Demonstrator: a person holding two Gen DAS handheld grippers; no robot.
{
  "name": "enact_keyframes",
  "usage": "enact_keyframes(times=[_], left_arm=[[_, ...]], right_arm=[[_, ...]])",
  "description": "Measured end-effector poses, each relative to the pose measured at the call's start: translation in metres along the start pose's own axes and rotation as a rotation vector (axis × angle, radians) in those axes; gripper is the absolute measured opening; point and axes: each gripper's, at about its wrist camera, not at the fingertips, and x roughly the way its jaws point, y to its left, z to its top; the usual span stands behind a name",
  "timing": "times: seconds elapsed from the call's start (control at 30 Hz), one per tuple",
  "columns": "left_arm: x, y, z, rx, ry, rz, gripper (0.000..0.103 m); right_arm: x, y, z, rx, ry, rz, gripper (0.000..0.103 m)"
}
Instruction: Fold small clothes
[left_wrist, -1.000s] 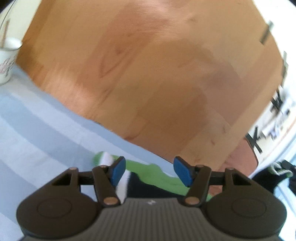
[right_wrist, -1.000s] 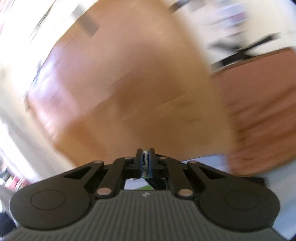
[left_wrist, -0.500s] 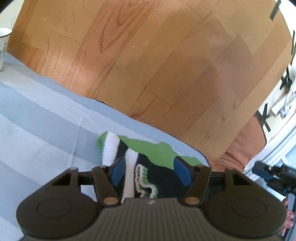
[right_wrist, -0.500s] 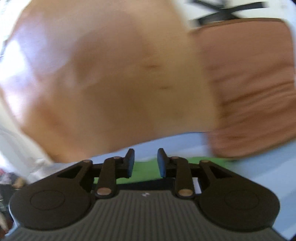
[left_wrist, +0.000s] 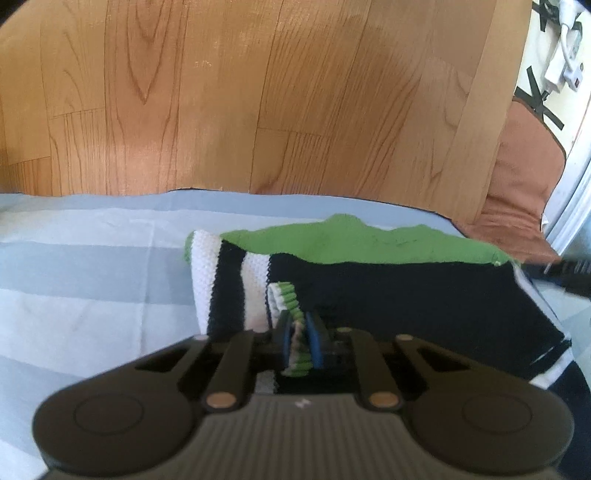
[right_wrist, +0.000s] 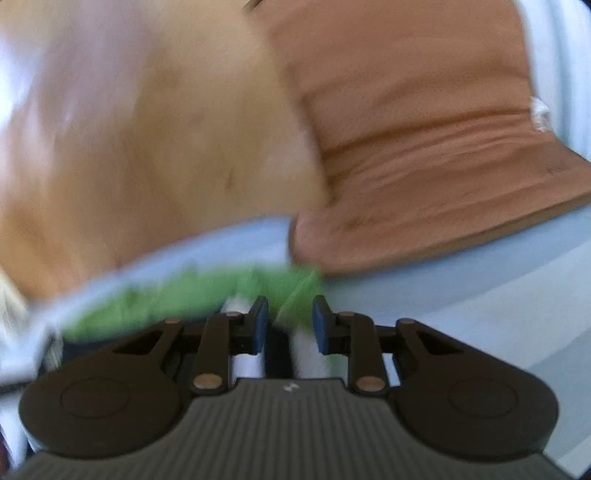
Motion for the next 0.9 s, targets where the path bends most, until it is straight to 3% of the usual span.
enact_keyframes(times=[0.07,0.27,0.3,0.33,0.43,0.47,0.53,0.63,0.7,0.73,0.9], left_arm=[[-0.001,-0.001,0.001,0.008,0.004,0.005,0.01],[-0.004,-0.005,0.001,0.039,0.004,0.023,0.01],[-0.005,-0.006,0.0,0.042,0.003,0.025,0.01],[-0.005,-0.006,0.0,0.045,0.002,0.025,0.01],[-0.005,-0.005,0.0,0.046,0.0,0.023,0.01],[-0.005,-0.005,0.0,0.045,0.001,0.02,0.01],[-0.003,-0.005,-0.001,0.048,0.004,0.025,0.01],[-0.003,-0.004,-0.001,0.046,0.004,0.026,0.01],[-0.002,-0.003,-0.001,0.039,0.006,0.025,0.01],[-0.002,-0.002,-0.002,0.036,0.006,0.022,0.01],[-0.01,0.003,-0.001,-0.002,-0.016,-0.019,0.009]], right_arm=[[-0.007,-0.003,0.01,-0.004,-0.03,-0.036,0.03],[0.025,0.017,0.0,-0.169,0.126,-0.081,0.031],[0.03,0.018,-0.004,-0.178,0.13,-0.085,0.016],[0.028,0.018,-0.004,-0.182,0.102,-0.075,0.01],[0.017,0.005,0.011,-0.092,-0.043,-0.072,0.009],[0.017,-0.001,0.015,-0.042,-0.048,-0.067,0.009],[0.029,0.002,0.014,-0.057,-0.017,-0.092,0.009],[0.04,0.005,0.007,-0.091,0.014,-0.115,0.012],[0.03,0.0,0.008,-0.025,-0.022,-0.128,0.027],[0.023,-0.001,0.008,0.001,-0.039,-0.129,0.03],[-0.02,0.017,-0.006,-0.011,-0.073,0.011,0.032]])
